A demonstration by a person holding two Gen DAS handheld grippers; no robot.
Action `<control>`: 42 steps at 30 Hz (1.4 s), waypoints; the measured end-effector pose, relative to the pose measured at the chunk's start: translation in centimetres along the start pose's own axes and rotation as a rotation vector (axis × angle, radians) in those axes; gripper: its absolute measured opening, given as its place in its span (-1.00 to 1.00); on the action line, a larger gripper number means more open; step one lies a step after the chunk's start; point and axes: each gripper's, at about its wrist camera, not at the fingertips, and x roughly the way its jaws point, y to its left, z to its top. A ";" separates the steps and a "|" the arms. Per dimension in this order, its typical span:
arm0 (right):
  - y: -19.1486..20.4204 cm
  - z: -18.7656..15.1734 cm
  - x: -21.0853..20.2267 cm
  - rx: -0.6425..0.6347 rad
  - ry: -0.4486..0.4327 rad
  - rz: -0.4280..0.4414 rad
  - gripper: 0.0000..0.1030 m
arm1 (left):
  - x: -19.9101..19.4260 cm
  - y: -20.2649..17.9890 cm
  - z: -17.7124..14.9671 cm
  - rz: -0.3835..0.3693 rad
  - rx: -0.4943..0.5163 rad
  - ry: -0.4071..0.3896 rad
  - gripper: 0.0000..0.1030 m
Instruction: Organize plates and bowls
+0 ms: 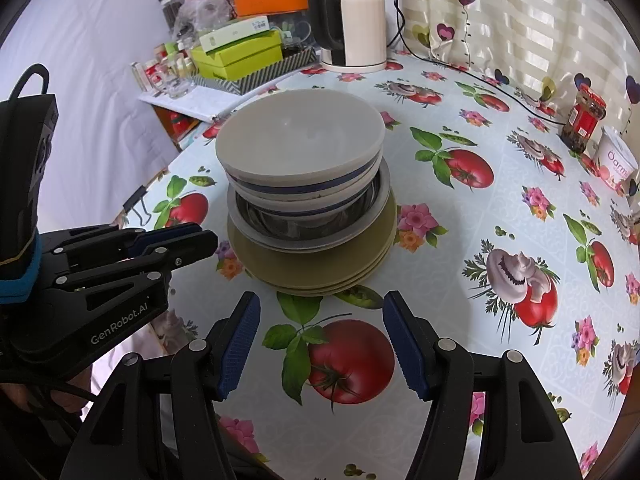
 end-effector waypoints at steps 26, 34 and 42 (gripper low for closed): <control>0.1 0.1 0.0 -0.001 0.001 -0.001 0.26 | 0.1 -0.1 -0.2 0.002 0.003 0.001 -0.73; 0.2 0.0 0.0 -0.002 0.001 -0.002 0.26 | 0.2 -0.2 -0.2 0.002 0.006 0.004 -0.73; 0.3 -0.1 0.0 -0.002 0.003 -0.002 0.27 | 0.2 0.0 -0.5 0.005 0.008 0.006 -0.73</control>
